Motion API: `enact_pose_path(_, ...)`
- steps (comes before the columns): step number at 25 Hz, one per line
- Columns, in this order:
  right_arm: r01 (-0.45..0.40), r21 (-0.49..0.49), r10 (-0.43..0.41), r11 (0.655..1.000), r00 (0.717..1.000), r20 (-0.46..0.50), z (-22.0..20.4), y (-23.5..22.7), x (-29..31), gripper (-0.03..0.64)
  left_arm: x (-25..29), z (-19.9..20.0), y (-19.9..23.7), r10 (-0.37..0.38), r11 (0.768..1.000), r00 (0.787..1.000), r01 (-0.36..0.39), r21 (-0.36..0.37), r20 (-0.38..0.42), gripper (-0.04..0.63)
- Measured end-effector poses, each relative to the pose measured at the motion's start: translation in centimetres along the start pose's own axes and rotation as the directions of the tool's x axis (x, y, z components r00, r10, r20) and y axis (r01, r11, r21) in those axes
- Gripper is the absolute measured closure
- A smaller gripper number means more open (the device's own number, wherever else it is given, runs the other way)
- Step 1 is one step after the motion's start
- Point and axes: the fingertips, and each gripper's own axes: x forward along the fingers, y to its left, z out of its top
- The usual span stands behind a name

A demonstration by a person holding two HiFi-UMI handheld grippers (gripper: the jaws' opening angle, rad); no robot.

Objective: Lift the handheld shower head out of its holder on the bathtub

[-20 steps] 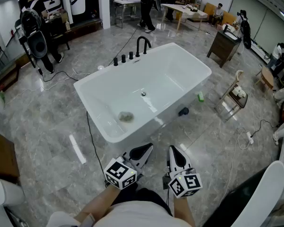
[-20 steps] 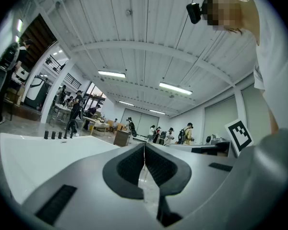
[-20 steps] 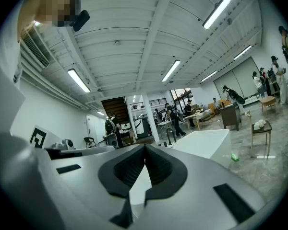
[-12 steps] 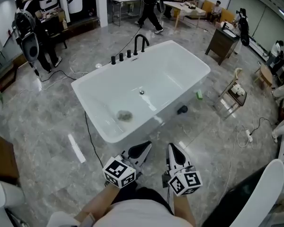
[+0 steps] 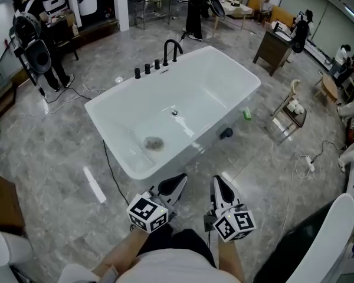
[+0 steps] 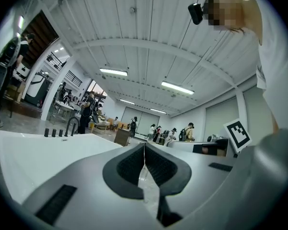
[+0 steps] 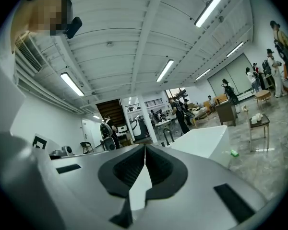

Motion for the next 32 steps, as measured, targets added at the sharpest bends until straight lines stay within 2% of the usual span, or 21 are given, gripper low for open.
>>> enact_pose_path(9, -0.045, -0.025, 0.045, 0.999, 0.999, 0.022, 1.3, -1.9, 2.8, 0.599, 2.5, -0.4, 2.1, 0.003, 1.0, 1.0, -0.004, -0.014, -0.018, 0.584)
enact_pose_path(14, -0.064, -0.024, 0.065, 0.998, 0.998, 0.021, 3.1, -5.2, 6.7, 0.599, 7.0, 0.9, 5.1, 0.05, 0.998, 0.999, -0.05, -0.023, 0.0, 0.584)
enact_pose_path(19, -0.099, -0.027, 0.1, 0.995, 0.995, 0.025, 4.9, -9.7, 10.5, 0.6, 12.4, 2.0, 7.0, 0.065, 0.998, 0.998, -0.064, -0.014, 0.027, 0.584)
enact_pose_path(26, -0.108, -0.056, 0.109, 0.993, 0.994, 0.015, 6.9, -15.0, 15.0, 0.598, 18.5, 2.8, 9.2, 0.09, 0.996, 0.995, -0.089, -0.014, 0.032, 0.584)
enact_pose_path(32, -0.15, -0.069, 0.152, 0.986, 0.988, 0.016, 8.3, -18.3, 17.5, 0.6, 22.3, 2.7, 10.1, 0.113, 0.994, 0.993, -0.113, -0.011, 0.037, 0.584)
